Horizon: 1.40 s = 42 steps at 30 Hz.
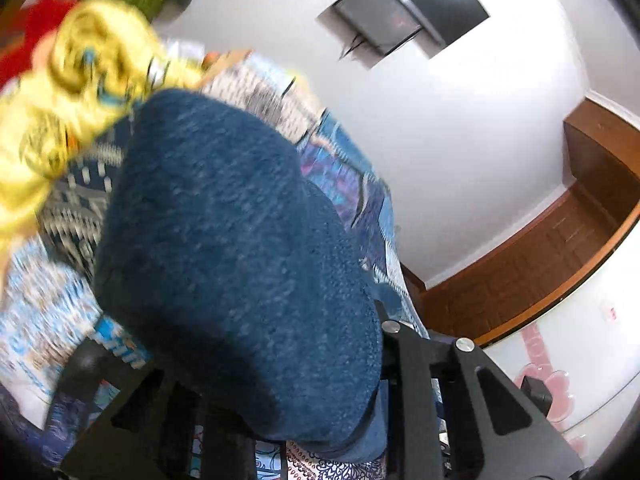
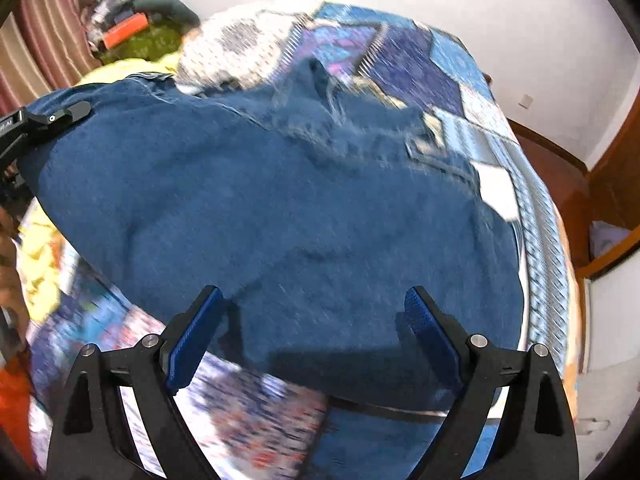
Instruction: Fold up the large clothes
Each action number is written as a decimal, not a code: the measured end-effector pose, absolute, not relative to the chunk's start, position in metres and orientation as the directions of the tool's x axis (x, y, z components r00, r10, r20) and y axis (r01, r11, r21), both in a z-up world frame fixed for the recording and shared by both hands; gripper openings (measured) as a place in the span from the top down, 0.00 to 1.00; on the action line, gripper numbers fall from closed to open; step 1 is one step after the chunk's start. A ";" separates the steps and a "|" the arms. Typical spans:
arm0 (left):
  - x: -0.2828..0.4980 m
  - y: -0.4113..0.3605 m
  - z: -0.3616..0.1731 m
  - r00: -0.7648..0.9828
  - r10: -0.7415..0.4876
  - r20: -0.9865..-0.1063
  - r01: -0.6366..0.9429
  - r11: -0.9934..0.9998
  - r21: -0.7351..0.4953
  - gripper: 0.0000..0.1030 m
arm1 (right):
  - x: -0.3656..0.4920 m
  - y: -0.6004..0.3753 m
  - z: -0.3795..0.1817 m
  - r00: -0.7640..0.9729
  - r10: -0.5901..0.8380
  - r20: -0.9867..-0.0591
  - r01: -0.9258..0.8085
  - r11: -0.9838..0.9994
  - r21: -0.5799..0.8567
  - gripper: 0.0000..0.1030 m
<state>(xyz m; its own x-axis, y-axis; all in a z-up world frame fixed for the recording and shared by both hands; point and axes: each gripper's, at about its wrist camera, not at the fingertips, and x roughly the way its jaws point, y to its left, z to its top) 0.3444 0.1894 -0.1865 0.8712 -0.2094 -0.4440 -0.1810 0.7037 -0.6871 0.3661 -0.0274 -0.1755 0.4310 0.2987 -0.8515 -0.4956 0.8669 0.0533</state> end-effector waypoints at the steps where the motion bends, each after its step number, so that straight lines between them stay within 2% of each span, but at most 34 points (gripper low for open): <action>1: 0.337 0.188 -0.177 0.881 -0.184 -0.436 -0.179 0.724 -0.666 0.77 | 0.366 -0.022 -0.172 0.430 0.321 -0.844 -0.503 0.861 0.071 0.12; 6: 0.305 0.188 -0.150 0.903 -0.092 -0.419 -0.184 0.800 -0.571 0.77 | 0.363 0.025 -0.173 0.375 0.399 -0.837 -0.572 0.810 0.130 0.12; 10: 0.304 0.176 -0.146 0.876 -0.020 -0.483 -0.210 0.885 -0.416 0.77 | 0.363 0.054 -0.202 0.273 0.427 -0.862 -0.604 0.774 0.193 0.12; 11: 0.309 0.174 -0.151 0.865 -0.010 -0.501 -0.216 0.894 -0.392 0.77 | 0.365 0.056 -0.209 0.245 0.429 -0.869 -0.599 0.772 0.212 0.11; 13: 0.319 0.171 -0.159 0.840 0.016 -0.542 -0.237 0.910 -0.341 0.77 | 0.369 0.061 -0.229 0.199 0.420 -0.886 -0.574 0.782 0.242 0.02; 18: 0.323 0.165 -0.157 0.833 0.000 -0.554 -0.233 0.907 -0.352 0.77 | 0.360 0.062 -0.228 0.210 0.395 -0.894 -0.633 0.752 0.184 0.01; 21: 0.335 0.151 -0.148 0.839 -0.011 -0.544 -0.204 0.920 -0.333 0.77 | 0.358 0.040 -0.219 0.191 0.425 -0.885 -0.616 0.753 0.229 0.01; 26: 0.363 0.099 -0.126 0.851 -0.060 -0.521 -0.100 0.957 -0.273 0.77 | 0.353 -0.039 -0.195 0.288 0.449 -0.846 -0.489 0.828 0.273 0.01; 30: 0.389 0.035 -0.121 0.846 -0.115 -0.521 0.013 0.981 -0.195 0.78 | 0.342 -0.108 -0.177 0.406 0.404 -0.820 -0.347 0.898 0.270 0.01; 34: 0.401 -0.035 -0.142 0.800 -0.181 -0.572 0.151 0.984 -0.100 0.78 | 0.331 -0.171 -0.167 0.473 0.366 -0.802 -0.210 0.930 0.301 0.01; 37: 0.405 -0.086 -0.179 0.718 -0.213 -0.663 0.276 0.961 -0.010 0.77 | 0.322 -0.202 -0.168 0.492 0.335 -0.803 -0.138 0.941 0.308 0.01; 40: 0.399 -0.107 -0.212 0.650 -0.201 -0.733 0.340 0.939 0.044 0.75 | 0.318 -0.220 -0.170 0.493 0.315 -0.811 -0.101 0.947 0.306 0.01; 42: 0.395 -0.108 -0.227 0.600 -0.208 -0.772 0.364 0.931 0.032 0.75 | 0.313 -0.231 -0.170 0.494 0.307 -0.814 -0.090 0.949 0.303 0.01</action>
<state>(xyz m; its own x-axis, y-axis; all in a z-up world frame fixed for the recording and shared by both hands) 0.3950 -0.1083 -0.2266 0.6003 -0.2084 -0.7722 0.3641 0.9308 0.0319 0.3129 -0.2314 -0.1696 0.4939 0.3067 -0.8136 -0.0896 0.9487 0.3032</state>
